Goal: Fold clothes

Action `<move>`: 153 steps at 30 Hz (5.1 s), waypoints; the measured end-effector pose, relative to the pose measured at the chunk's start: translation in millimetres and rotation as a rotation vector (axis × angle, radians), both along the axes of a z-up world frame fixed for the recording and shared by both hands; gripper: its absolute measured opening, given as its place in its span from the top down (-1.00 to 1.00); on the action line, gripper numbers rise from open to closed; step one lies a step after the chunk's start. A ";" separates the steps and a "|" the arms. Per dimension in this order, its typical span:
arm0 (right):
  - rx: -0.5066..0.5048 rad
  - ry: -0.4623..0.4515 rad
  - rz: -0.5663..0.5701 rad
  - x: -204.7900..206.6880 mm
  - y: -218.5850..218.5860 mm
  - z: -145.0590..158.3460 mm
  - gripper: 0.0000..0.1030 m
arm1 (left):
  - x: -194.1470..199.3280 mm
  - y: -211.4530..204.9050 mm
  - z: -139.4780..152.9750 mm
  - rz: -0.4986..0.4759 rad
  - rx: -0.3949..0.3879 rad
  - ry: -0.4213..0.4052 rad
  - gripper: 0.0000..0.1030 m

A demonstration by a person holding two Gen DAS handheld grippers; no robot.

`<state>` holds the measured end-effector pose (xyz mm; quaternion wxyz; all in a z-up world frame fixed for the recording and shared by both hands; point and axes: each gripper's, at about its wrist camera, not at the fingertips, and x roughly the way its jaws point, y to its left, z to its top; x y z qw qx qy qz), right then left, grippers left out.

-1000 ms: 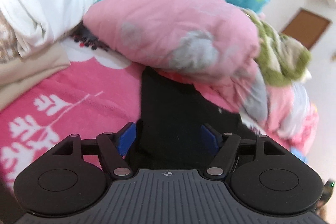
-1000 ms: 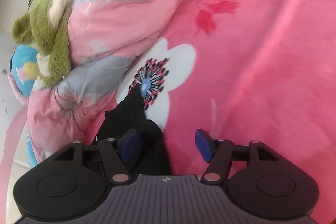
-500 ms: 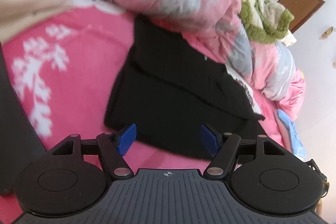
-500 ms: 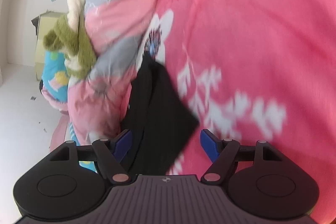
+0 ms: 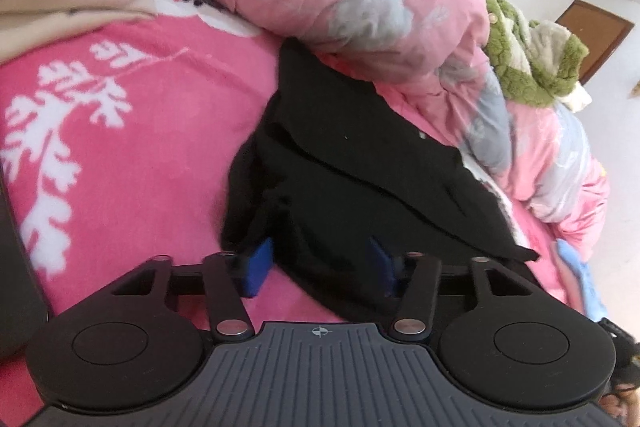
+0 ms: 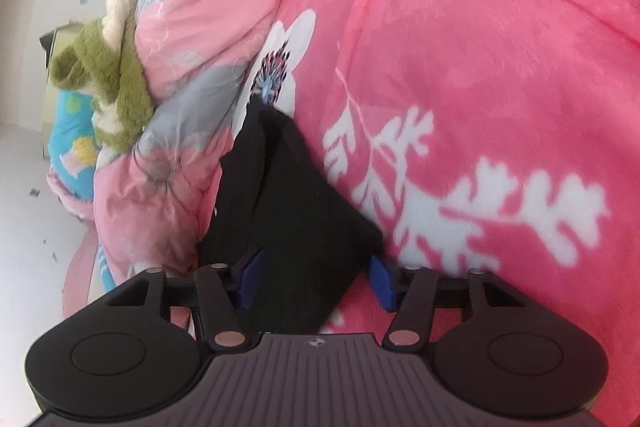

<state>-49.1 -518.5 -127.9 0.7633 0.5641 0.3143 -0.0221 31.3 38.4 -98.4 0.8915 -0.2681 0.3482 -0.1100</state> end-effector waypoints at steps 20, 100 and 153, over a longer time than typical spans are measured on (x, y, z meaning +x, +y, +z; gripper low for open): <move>-0.007 -0.140 -0.070 -18.8 3.8 3.4 0.94 | -16.2 -1.6 42.9 0.045 0.025 -0.108 0.91; -0.769 -0.305 0.789 -83.4 294.3 100.7 0.39 | -141.5 86.7 31.4 -0.281 -0.021 0.104 0.97; -0.755 -0.284 0.595 -51.5 239.5 92.2 0.39 | -79.0 44.8 36.6 -0.234 0.095 0.058 0.15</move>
